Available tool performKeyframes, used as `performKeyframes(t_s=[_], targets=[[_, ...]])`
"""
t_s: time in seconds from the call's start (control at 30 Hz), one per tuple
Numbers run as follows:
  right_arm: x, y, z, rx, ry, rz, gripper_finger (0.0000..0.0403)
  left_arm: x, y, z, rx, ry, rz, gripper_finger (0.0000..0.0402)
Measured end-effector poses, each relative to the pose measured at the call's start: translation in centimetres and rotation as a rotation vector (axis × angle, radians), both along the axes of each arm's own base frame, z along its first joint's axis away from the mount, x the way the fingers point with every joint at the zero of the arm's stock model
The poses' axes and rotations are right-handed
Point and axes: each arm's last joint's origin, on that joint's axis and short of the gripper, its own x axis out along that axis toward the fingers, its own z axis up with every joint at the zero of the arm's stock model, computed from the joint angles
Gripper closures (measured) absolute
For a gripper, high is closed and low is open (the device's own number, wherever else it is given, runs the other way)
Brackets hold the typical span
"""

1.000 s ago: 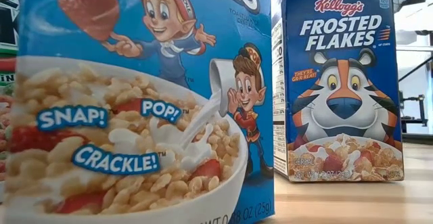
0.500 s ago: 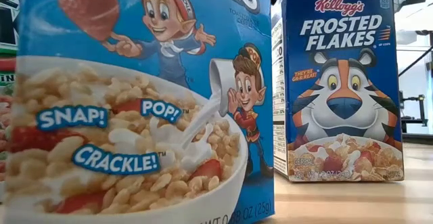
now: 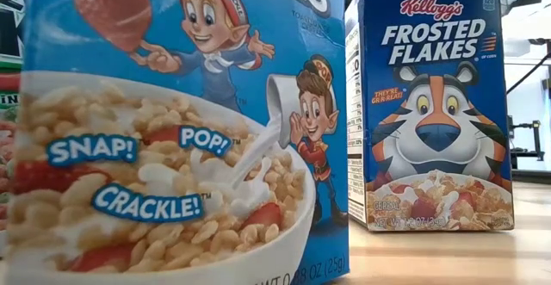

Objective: Stack cereal on shelf
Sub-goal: Put the top right blue cereal box on the shelf

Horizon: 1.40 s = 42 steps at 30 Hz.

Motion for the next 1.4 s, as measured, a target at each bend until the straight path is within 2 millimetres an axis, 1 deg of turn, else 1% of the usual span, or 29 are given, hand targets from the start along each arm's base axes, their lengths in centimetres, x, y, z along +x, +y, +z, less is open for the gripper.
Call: performKeyframes(t_s=[0.17, 0.47, 0.8, 0.93, 1.07, 1.23, 1.33, 1.4], targets=[[-0.3, -0.4, 0.1, 0.001, 0.001, -0.015, 0.0223, 0.0, 0.0, 0.0, 0.000, 0.000, 0.001, 0.0116], [-0.4, -0.5, 0.1, 0.002, 0.001, -0.020, 0.0169, 0.0, 0.0, 0.0, 0.001, 0.001, 0.000, 0.0116], [-0.3, -0.5, 0.1, 0.001, -0.015, -0.033, 0.0167, 0.0, 0.0, 0.0, 0.001, 0.002, 0.000, 0.0116], [-0.1, -0.9, 0.4, -0.004, -0.072, -0.076, 0.0159, 0.0, 0.0, 0.0, 0.002, 0.004, 0.000, 0.0116], [-0.1, -0.9, 0.4, -0.006, -0.069, -0.072, 0.0148, 0.0, 0.0, 0.0, 0.002, 0.005, 0.000, 0.0116], [0.1, -0.7, 0.5, -0.011, -0.071, -0.067, 0.0147, 0.0, 0.0, -0.1, 0.002, 0.007, 0.001, 0.0116], [0.2, -0.5, 0.9, -0.016, -0.084, -0.111, 0.0147, 0.0, 0.0, -0.1, 0.002, 0.008, 0.001, 0.0116], [0.4, -0.3, 1.7, -0.016, -0.121, -0.136, 0.0147, 0.0, 0.0, -0.1, 0.002, 0.008, 0.001, 0.0116]])
